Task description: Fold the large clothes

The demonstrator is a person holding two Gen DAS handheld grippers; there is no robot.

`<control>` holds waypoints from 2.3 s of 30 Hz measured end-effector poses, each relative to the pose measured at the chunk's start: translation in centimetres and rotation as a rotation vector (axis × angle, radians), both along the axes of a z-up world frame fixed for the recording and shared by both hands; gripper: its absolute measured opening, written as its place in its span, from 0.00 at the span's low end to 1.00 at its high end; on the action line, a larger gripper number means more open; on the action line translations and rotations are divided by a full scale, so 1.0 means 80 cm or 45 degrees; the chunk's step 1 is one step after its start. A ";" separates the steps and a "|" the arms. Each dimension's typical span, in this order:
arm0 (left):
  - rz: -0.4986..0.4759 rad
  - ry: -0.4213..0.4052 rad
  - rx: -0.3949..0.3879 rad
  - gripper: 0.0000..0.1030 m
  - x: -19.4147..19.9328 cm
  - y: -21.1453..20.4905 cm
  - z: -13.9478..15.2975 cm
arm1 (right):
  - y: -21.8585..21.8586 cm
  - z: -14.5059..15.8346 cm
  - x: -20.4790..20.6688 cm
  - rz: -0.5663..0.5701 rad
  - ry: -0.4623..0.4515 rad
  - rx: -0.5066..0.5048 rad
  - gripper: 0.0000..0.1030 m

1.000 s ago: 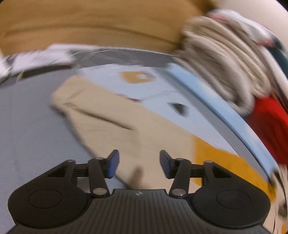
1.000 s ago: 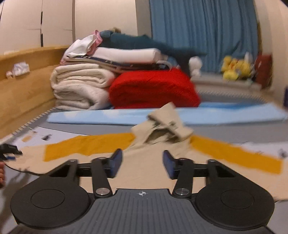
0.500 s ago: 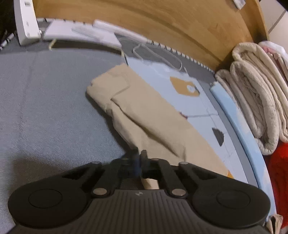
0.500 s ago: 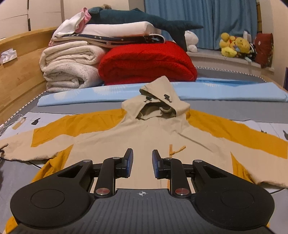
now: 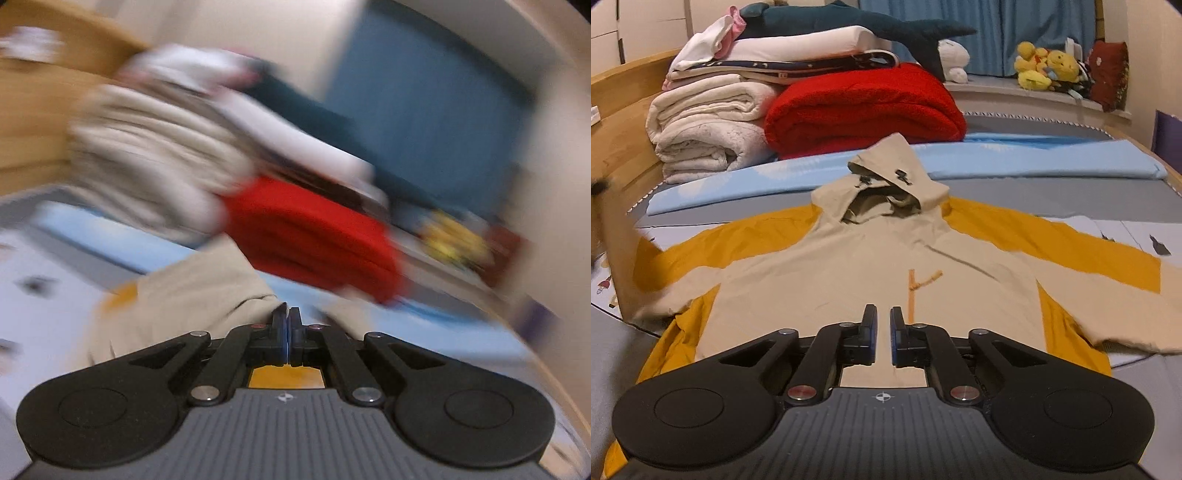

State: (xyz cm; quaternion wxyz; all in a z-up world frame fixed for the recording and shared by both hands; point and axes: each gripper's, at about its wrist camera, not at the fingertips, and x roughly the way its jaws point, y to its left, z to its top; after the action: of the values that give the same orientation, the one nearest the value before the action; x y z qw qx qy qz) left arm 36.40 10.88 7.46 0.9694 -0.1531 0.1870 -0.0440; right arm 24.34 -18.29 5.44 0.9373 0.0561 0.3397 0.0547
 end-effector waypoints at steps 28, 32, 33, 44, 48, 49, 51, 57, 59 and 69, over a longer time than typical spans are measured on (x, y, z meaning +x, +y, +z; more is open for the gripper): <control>0.196 0.644 0.027 0.26 0.035 0.024 -0.075 | 0.032 -0.039 0.050 0.189 0.051 0.000 0.17; 0.209 0.688 0.004 0.26 0.043 0.039 -0.090 | 0.069 -0.057 0.061 0.342 0.026 -0.141 0.43; 0.214 0.694 -0.010 0.27 0.046 0.043 -0.090 | 0.076 -0.062 0.064 0.373 0.028 -0.170 0.45; 0.215 0.732 -0.041 0.31 0.066 0.051 -0.103 | 0.135 -0.123 0.077 0.571 0.065 -0.527 0.56; 0.228 0.737 -0.039 0.31 0.069 0.052 -0.106 | 0.140 -0.133 0.077 0.611 0.055 -0.605 0.54; 0.234 0.738 -0.042 0.31 0.070 0.053 -0.107 | 0.139 -0.133 0.079 0.612 0.060 -0.604 0.52; 0.242 0.738 -0.045 0.31 0.072 0.052 -0.108 | 0.137 -0.133 0.082 0.618 0.062 -0.593 0.41; 0.248 0.735 -0.032 0.31 0.074 0.051 -0.109 | 0.110 -0.090 0.092 0.453 -0.028 -0.394 0.26; 0.249 0.735 -0.028 0.31 0.074 0.050 -0.109 | 0.086 -0.064 0.094 0.297 -0.108 -0.280 0.26; 0.220 0.767 -0.015 0.31 0.080 0.046 -0.121 | -0.104 -0.042 0.105 -0.763 -0.112 0.139 0.18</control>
State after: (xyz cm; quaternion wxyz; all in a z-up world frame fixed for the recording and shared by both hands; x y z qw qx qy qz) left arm 42.82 14.58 -2.26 0.8696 -0.1802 0.4518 0.0849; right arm 32.72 -26.59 2.08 0.9210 0.2017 0.2638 -0.2037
